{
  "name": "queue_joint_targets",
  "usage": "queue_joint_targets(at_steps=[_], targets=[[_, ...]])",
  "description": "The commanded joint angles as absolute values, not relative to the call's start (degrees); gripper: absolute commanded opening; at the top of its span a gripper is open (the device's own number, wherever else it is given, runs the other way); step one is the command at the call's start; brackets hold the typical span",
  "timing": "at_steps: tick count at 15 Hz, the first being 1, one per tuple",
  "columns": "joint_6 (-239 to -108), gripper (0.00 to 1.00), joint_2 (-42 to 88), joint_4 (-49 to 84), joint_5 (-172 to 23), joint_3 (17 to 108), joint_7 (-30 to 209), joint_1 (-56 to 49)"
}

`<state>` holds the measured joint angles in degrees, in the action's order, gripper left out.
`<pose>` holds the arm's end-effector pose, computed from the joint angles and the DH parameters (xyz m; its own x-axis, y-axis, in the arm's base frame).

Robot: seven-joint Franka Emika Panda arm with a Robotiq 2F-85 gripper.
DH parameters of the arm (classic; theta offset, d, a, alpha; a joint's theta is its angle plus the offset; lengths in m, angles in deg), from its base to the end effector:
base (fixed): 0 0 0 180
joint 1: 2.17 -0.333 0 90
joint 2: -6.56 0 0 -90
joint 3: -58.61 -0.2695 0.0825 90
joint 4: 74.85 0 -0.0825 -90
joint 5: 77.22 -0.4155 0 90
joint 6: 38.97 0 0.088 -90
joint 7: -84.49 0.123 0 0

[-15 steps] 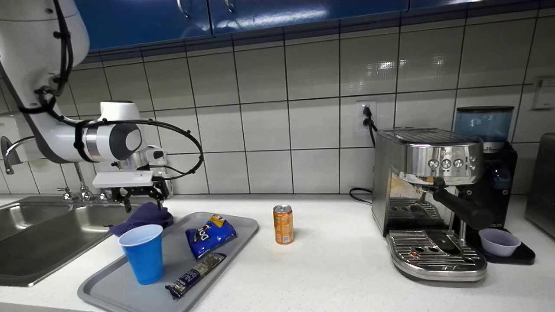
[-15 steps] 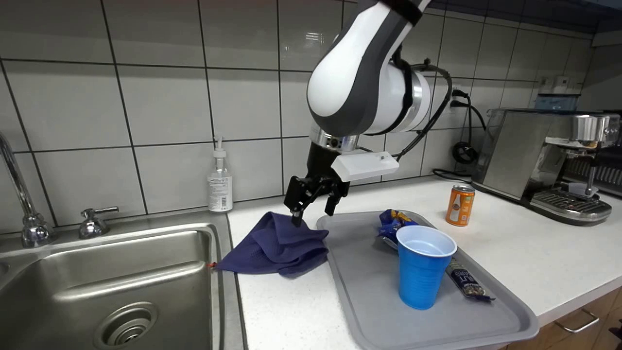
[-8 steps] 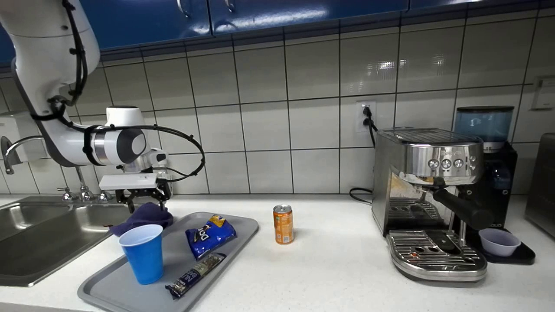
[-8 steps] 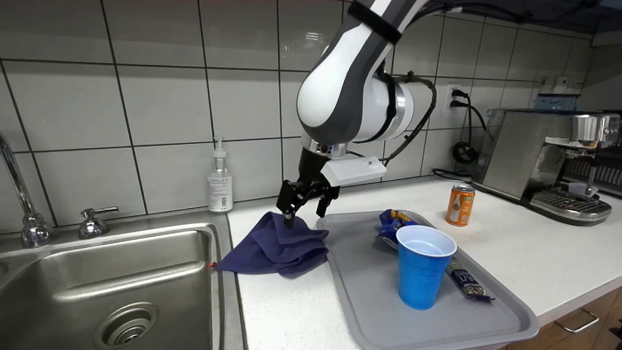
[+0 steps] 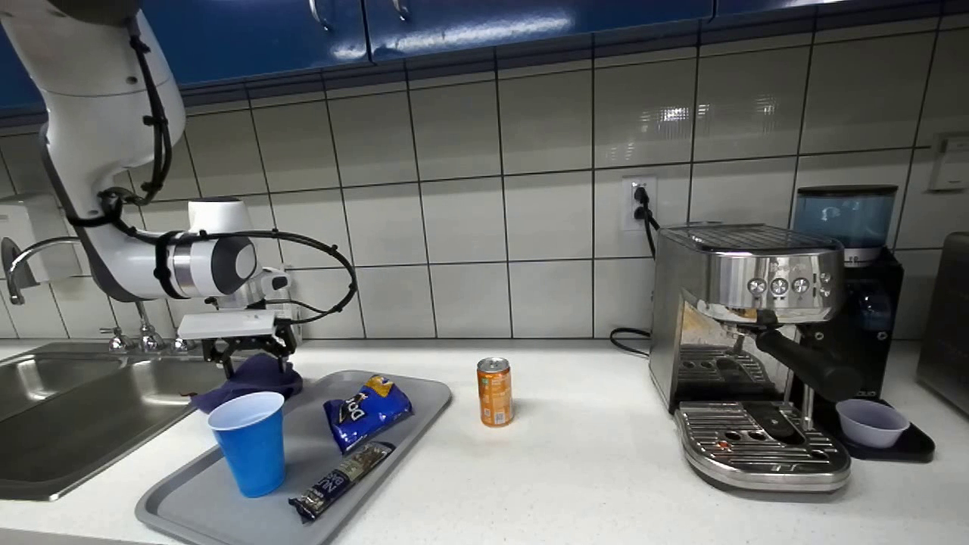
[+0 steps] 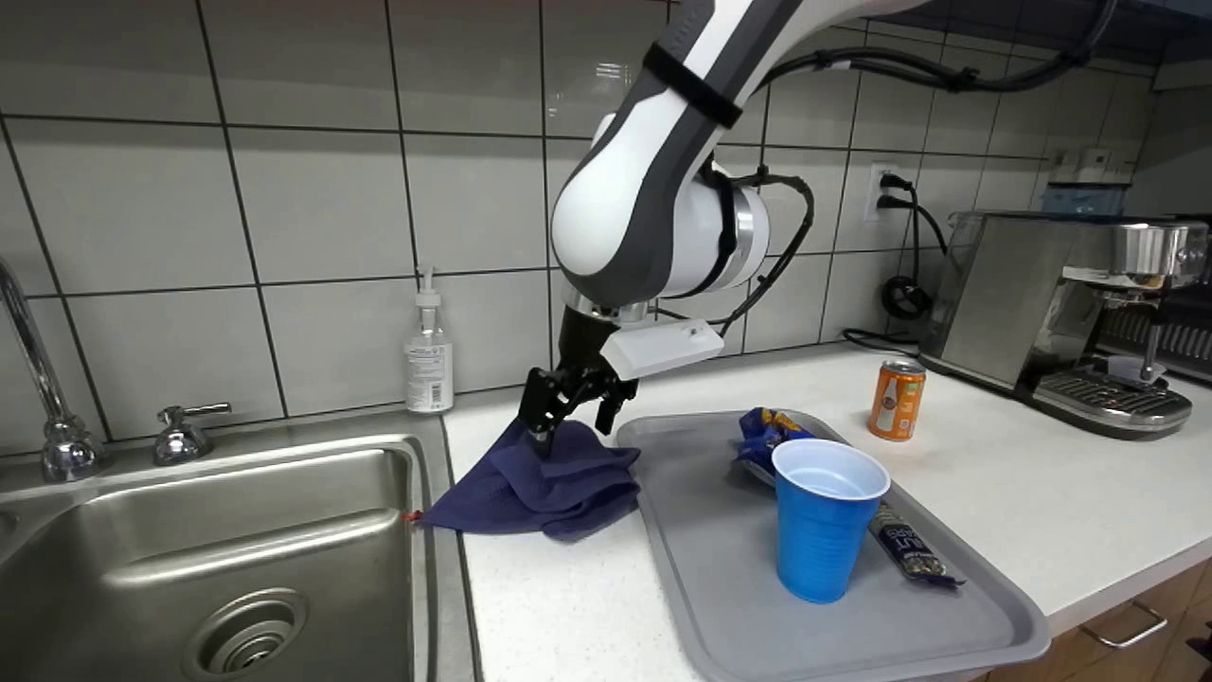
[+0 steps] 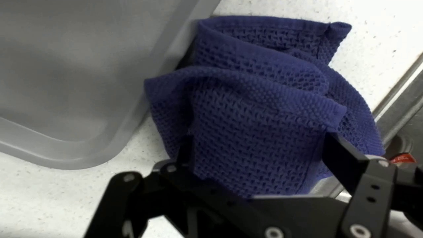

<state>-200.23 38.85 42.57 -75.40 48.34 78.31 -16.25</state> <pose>0.5506 0.2568 0.1023 0.8481 0.4837 0.2163 0.5054 -0.8611 -0.0561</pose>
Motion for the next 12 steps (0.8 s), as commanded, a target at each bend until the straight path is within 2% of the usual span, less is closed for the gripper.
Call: queue_joint_targets(at_steps=[1, 12], targets=[[-197.4, 1.0, 41.6, 38.1, -72.9, 50.0, 80.3, -18.3], [-195.3, 1.0, 45.0, 34.0, -70.0, 51.8, 81.2, -21.6]])
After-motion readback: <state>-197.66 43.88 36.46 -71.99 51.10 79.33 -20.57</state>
